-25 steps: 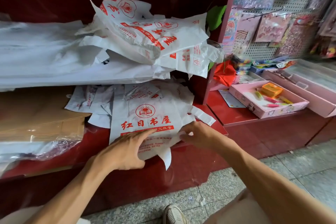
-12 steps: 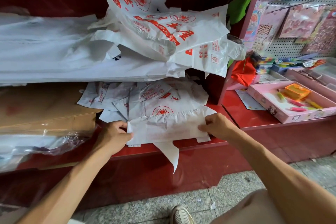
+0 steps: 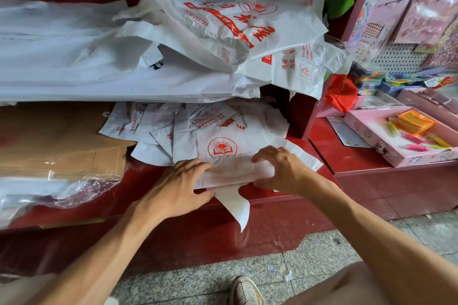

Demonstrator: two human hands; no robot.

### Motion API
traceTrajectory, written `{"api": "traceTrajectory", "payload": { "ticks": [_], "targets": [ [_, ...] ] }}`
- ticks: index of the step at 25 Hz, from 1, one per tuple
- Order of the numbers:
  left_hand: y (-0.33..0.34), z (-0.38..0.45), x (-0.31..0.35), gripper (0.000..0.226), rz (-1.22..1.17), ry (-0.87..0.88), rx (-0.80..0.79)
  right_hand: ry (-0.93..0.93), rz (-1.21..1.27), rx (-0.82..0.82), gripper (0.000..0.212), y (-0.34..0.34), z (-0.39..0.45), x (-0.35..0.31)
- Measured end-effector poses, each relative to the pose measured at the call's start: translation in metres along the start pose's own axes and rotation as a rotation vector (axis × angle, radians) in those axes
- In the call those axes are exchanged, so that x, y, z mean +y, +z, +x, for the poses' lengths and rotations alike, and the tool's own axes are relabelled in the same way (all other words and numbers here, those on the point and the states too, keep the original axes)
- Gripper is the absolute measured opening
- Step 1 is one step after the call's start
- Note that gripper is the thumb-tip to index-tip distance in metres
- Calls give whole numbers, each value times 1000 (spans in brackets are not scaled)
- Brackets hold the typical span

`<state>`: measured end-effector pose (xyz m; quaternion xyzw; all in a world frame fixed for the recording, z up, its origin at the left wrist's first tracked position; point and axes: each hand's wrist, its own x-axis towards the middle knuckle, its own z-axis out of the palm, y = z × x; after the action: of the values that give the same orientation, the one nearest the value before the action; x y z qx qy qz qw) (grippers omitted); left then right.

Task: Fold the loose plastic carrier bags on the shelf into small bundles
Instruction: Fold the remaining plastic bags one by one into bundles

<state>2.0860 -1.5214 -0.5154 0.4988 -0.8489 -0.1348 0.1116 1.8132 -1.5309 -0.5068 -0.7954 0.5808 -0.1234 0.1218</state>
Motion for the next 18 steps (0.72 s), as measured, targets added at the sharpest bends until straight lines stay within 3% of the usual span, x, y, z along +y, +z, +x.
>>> {"api": "traceTrajectory", "payload": {
  "ticks": [2, 6, 9, 11, 13, 15, 18],
  "targets": [
    [-3, 5, 1, 62, -2, -40, 22, -3, -22, -130, 58, 4, -1, 2],
    [-9, 8, 1, 49, 72, -129, 111, 16, -50, -53, 58, 4, 1, 5],
    [-17, 12, -8, 16, -192, -309, 211, 60, 82, 141, 19, -2, 4, 7],
    [-22, 14, -20, 18, -442, -392, 272, 150, 355, 239, 5, -14, 1, 11],
    [-25, 12, -26, 16, -619, -417, 314, 229, 637, 294, 5, -23, -3, 11],
    [-23, 10, -26, 12, -645, -431, 321, 289, 818, 239, 6, -25, -8, 12],
    [-16, 9, -25, 17, -416, -455, 294, 357, 729, 29, 33, -16, -6, 18]
  ]
}}
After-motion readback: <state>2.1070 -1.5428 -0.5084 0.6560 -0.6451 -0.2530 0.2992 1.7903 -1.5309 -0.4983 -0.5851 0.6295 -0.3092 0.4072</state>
